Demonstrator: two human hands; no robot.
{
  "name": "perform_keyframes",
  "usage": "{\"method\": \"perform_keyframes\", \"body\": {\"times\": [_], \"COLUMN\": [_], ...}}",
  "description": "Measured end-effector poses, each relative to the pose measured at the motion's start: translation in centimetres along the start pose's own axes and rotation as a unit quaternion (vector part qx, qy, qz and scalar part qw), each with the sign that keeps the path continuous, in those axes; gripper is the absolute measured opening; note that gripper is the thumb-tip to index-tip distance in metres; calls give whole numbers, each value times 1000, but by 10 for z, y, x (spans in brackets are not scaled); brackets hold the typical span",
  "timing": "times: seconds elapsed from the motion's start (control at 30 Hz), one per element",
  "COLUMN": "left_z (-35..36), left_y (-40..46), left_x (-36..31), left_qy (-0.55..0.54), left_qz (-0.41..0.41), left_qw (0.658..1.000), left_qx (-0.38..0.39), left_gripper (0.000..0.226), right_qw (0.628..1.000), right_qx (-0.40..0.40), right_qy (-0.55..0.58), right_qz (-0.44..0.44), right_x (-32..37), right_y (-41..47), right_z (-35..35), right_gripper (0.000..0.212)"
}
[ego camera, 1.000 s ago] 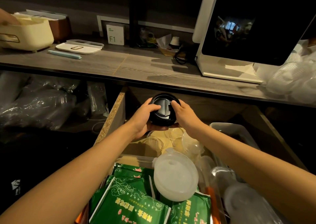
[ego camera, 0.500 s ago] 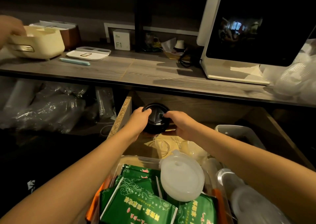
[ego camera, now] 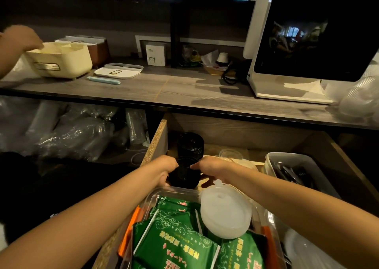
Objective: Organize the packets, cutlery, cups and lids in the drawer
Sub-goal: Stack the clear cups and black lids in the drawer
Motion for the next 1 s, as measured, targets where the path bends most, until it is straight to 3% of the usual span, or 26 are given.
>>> {"method": "perform_keyframes", "body": {"times": [0.17,0.43,0.57,0.67,0.73,0.83,0.9,1.0], "left_z": [7,2,2,1,0,2,6,13], "left_y": [12,12,3,-4,-11,-20,-18,-15], "left_x": [0,-1,-12,-25,-33,-40,-40,-38], "left_qy": [29,-18,12,94,129,140,150,165], "left_qz": [18,71,157,240,281,331,353,384], "left_qw": [999,997,986,963,946,928,920,907], "left_qx": [-9,-26,-62,-75,-97,-102,-80,-56], "left_gripper": [36,22,28,19,27,30,22,28], "right_qw": [1000,999,998,992,982,947,937,917], "right_qx": [-20,0,-9,-84,-143,-144,-120,-97], "right_qy": [-19,45,56,59,-50,-264,-311,-366], "right_qz": [-10,3,0,-69,-116,-114,-105,-124], "right_x": [-5,-2,7,16,15,3,-10,-21], "right_y": [2,10,-1,-8,-8,-3,4,8], "right_z": [-6,-8,-27,-54,-70,-70,-63,-56], "right_gripper": [29,20,30,22,25,43,51,40]}}
Point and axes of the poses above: each hand's wrist, its own y-axis towards the middle knuckle, its own z-axis out of the palm, x = y × z, the point moved 3 cm from there along y, towards the middle knuckle, and after that the axes turned 2 degrees about y, right-handed, at the moved point
